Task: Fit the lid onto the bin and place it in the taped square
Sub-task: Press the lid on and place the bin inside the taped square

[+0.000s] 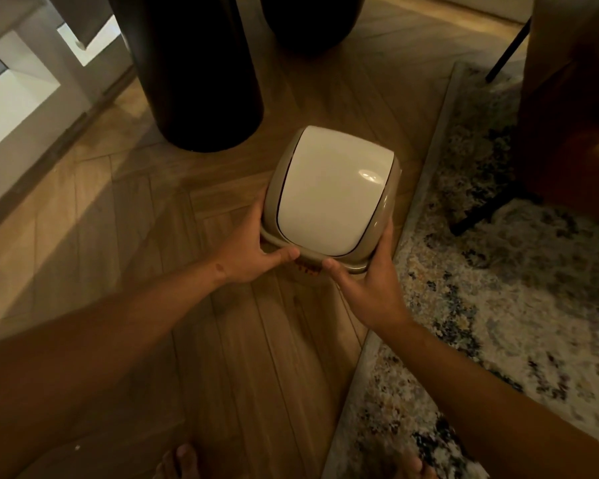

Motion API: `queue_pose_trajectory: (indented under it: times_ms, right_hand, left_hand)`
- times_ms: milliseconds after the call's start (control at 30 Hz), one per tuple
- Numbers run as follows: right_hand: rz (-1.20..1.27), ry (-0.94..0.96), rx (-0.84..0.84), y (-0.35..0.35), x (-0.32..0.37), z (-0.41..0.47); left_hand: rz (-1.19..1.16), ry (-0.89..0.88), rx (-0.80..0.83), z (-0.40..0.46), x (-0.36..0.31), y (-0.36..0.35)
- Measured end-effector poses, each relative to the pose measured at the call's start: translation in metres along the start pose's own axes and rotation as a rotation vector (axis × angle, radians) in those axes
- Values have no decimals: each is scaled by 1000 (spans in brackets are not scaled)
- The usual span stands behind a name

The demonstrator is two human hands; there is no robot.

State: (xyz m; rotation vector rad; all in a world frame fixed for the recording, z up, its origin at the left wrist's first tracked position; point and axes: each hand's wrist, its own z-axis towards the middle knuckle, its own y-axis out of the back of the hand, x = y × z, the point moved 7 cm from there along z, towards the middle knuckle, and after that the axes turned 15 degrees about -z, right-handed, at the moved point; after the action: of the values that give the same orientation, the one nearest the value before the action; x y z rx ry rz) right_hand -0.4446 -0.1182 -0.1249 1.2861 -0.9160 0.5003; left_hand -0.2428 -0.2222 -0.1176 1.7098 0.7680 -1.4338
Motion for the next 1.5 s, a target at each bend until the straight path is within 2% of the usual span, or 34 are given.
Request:
queue_pose_trajectory:
  times_ms: [367, 600, 1000, 1500]
  right_hand:
    - [7, 59, -22, 18, -8, 58]
    - [8, 95, -24, 27, -12, 105]
    - [-65, 131, -72, 44, -21, 194]
    - [13, 39, -47, 62, -40, 253]
  left_hand:
    - [2, -28, 12, 66, -6, -5]
    - [23, 23, -24, 112, -5, -3]
    - [45, 10, -79, 196, -21, -3]
    - [10, 6, -17, 267, -28, -8]
